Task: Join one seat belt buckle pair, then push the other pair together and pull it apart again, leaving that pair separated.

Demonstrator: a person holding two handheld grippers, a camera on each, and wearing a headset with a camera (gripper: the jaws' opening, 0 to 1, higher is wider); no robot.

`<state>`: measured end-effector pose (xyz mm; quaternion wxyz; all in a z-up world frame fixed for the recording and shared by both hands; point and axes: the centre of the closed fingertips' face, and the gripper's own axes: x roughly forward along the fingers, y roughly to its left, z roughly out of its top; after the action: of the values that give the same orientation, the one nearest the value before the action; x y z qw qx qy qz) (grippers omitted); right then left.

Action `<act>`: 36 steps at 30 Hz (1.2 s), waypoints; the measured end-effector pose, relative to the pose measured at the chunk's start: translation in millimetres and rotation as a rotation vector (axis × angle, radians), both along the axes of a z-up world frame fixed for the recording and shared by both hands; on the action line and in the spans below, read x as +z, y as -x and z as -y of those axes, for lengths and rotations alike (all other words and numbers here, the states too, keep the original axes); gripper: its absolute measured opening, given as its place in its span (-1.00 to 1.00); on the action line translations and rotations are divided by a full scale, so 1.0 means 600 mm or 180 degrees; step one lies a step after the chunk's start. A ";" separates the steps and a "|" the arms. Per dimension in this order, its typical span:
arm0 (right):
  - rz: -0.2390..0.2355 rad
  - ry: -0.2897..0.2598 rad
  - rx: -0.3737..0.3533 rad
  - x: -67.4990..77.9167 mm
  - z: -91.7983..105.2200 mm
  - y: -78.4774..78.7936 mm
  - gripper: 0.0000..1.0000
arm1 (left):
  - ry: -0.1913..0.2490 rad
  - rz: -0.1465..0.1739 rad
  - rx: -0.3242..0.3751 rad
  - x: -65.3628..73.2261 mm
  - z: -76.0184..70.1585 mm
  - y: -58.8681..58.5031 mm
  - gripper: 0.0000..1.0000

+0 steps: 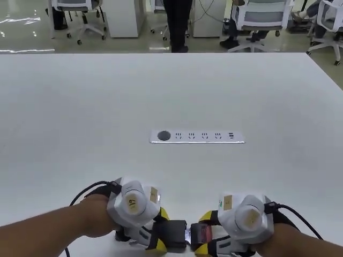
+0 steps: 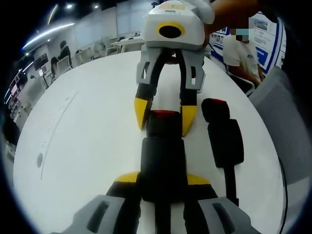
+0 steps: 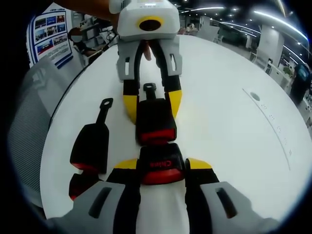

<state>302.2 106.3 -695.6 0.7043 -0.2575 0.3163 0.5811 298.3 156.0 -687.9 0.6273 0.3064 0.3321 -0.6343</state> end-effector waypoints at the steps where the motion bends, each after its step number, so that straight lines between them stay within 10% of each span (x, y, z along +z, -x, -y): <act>1: -0.0001 0.0002 0.0003 0.000 0.000 0.000 -0.33 | -0.0009 0.0004 -0.0010 0.002 0.001 0.001 -0.33; 36: 0.0014 0.0028 0.0056 0.012 0.030 0.005 -0.32 | 0.0042 -0.0006 -0.0075 -0.002 -0.004 -0.002 -0.32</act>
<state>298.9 88.1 -688.1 0.6987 -0.2647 0.3151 0.5853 299.7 158.4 -688.9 0.6215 0.3055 0.3249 -0.6441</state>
